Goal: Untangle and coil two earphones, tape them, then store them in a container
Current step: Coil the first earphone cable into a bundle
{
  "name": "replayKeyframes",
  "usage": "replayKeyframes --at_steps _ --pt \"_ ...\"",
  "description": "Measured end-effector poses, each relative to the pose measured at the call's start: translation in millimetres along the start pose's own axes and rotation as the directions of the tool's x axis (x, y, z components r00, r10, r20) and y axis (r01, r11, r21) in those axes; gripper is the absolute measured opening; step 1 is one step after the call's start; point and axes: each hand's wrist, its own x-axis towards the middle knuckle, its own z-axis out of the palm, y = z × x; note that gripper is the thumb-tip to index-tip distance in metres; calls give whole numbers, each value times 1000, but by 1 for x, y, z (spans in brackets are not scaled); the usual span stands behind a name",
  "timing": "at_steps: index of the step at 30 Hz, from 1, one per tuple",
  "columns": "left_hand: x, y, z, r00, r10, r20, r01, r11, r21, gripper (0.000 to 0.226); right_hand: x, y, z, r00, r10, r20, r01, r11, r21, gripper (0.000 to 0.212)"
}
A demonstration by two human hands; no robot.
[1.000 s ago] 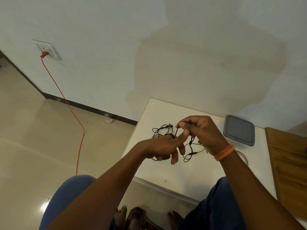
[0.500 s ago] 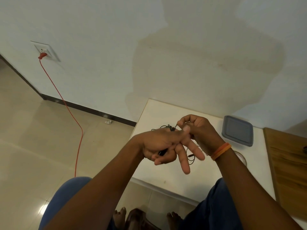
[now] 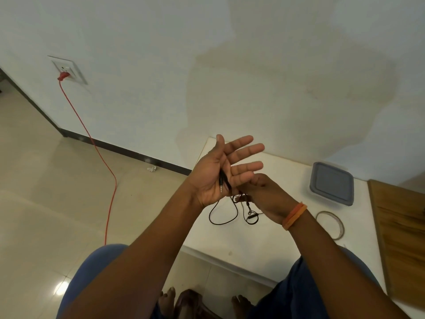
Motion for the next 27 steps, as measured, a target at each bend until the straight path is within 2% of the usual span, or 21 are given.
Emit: replayKeyframes --at_steps 5,10,14,19,21,23,25,26,27 --pt "4 7 -7 966 163 -202 -160 987 32 60 -1 -2 3 997 73 33 -71 996 -50 38" --pt "7 3 -9 924 217 -314 -197 976 96 59 -3 -5 0 997 51 58 -45 994 -101 28" --pt "10 -1 -11 878 259 -402 -197 962 191 53 -5 -7 -1 995 2 102 13 989 -149 18" --pt "9 -3 -14 841 286 -459 -154 940 304 48 -6 -8 1 989 57 134 -34 985 -170 18" --pt "9 -3 -15 845 298 -443 -103 905 413 45 -6 -10 1 990 71 123 -54 990 -133 20" --pt "9 -6 -14 859 310 -408 -20 816 578 43 -6 -10 -2 995 67 72 -55 988 -147 20" --pt "8 -12 -13 884 301 -359 78 661 746 39 -6 -8 -8 997 65 29 -59 979 -193 18" --pt "8 -15 -14 901 280 -330 141 532 835 35 -6 -8 -10 998 67 22 -61 977 -207 18" --pt "7 -18 -14 921 246 -303 203 361 910 32 -6 -7 -12 998 64 21 -58 975 -214 18"
